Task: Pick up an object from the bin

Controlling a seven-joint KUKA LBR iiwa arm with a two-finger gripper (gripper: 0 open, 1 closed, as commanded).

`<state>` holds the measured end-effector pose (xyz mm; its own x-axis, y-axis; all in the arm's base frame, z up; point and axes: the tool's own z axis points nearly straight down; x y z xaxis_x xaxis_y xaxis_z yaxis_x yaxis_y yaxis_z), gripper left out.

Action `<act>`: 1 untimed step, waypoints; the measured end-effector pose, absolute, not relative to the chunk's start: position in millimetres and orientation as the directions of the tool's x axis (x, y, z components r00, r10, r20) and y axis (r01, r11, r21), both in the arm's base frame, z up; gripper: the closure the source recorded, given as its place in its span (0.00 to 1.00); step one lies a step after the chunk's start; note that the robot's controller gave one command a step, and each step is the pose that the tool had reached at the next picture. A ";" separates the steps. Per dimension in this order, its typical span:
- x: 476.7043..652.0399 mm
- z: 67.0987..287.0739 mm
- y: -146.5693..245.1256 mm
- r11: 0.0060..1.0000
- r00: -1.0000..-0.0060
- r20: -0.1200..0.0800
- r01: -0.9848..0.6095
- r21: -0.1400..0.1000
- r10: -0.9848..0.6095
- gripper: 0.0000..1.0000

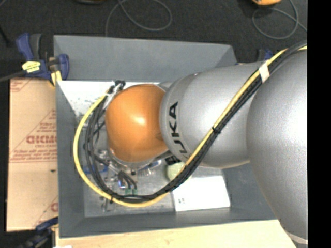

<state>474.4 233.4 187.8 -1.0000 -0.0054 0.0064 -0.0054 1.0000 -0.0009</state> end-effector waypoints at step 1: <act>476.6 192.3 231.9 1.000 -1.000 -0.001 0.001 0.001 0.001 0.00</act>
Offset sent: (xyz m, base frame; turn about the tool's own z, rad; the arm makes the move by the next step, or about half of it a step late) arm 0.0568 -0.0671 -0.1178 -0.0735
